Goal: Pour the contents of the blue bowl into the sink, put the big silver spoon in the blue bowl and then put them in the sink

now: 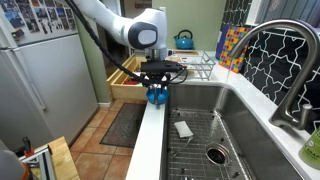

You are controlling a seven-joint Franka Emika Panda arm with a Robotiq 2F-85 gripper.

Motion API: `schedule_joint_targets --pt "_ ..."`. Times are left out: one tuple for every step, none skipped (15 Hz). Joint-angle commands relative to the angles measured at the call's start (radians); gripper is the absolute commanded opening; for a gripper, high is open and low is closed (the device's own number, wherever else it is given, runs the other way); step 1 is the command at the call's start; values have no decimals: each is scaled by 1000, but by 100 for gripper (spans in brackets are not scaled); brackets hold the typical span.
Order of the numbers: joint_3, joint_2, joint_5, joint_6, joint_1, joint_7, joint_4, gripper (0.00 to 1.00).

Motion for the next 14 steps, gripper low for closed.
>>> schedule_joint_targets --pt "0 -3 -6 -27 -3 11 13 93" --pt "-1 -16 -5 -34 -4 6 16 100" --pt "-4 -24 -4 -49 -7 4 25 100" --pt "-11 -29 -1 -58 -13 0 37 100" --pt "-2 -9 0 -14 -3 2 20 99" --pt "-5 -14 0 -25 -5 2 30 100" --pt "-8 -18 0 -30 -8 2 36 100" --pt "-9 -22 0 -31 -9 2 37 100" --pt "-10 -23 0 -32 -9 2 37 100" --pt "-17 -13 -13 -14 -18 57 39 100" --pt "-24 4 -3 -15 -25 116 52 100" --pt "-29 13 7 2 -31 161 58 100" --pt "-33 18 9 12 -36 206 63 100" --pt "-38 28 8 25 -40 252 70 100"
